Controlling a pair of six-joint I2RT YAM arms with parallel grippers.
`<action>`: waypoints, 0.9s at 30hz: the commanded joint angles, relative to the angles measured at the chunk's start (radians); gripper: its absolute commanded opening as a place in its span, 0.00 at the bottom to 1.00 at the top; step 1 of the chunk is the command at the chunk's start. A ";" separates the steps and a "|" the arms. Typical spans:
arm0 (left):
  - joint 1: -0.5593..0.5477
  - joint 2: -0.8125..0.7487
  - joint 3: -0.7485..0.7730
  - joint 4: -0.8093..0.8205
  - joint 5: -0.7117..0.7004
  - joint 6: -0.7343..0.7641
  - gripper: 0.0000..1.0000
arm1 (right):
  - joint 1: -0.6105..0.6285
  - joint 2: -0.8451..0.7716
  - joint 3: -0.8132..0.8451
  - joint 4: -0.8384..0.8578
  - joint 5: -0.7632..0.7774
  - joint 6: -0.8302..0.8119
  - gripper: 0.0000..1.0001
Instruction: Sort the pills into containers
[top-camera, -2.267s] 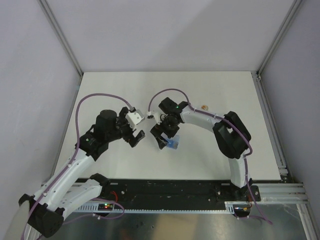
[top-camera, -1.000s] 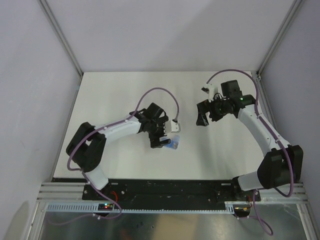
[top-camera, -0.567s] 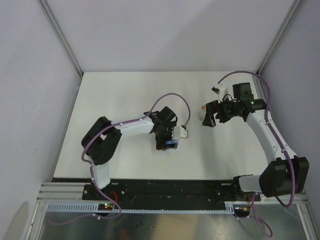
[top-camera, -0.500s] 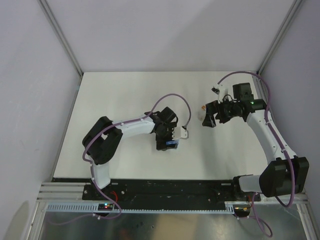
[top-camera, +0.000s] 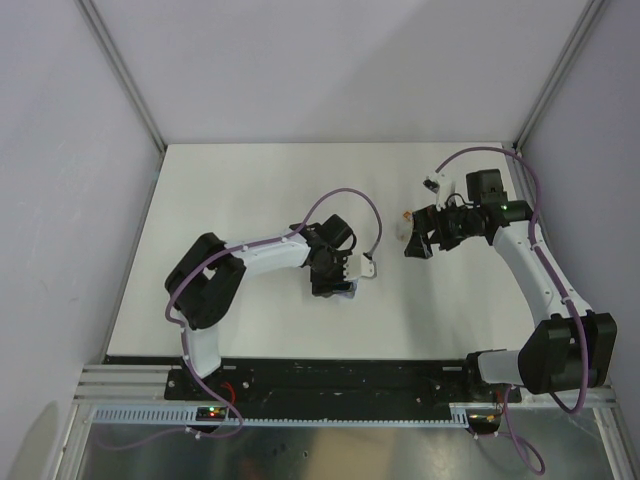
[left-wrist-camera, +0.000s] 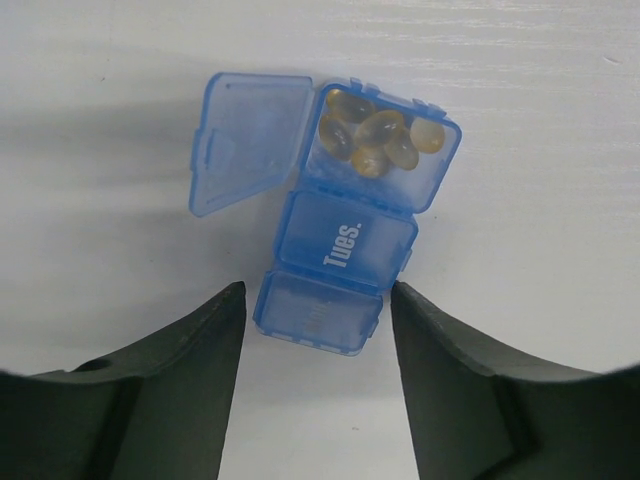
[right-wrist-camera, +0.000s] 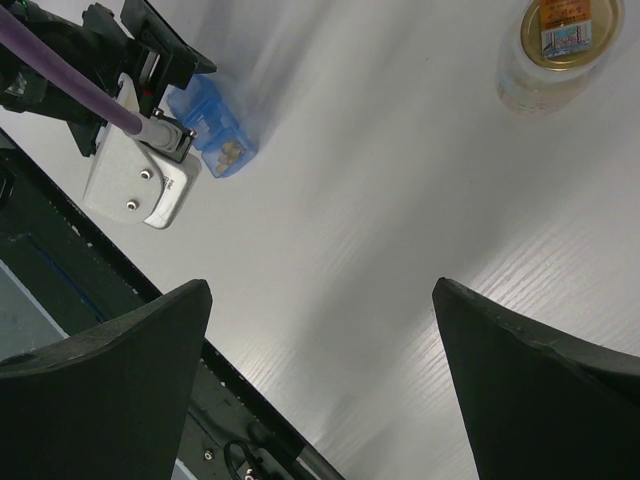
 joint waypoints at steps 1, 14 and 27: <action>-0.006 -0.018 0.002 -0.009 -0.024 -0.013 0.60 | -0.006 -0.015 -0.001 0.014 -0.030 -0.003 0.99; -0.005 -0.114 -0.023 -0.009 0.005 -0.064 0.20 | -0.027 -0.009 -0.014 0.038 -0.109 0.021 1.00; -0.019 -0.381 -0.049 -0.067 0.042 -0.145 0.00 | 0.087 0.114 0.056 0.154 -0.193 0.135 0.99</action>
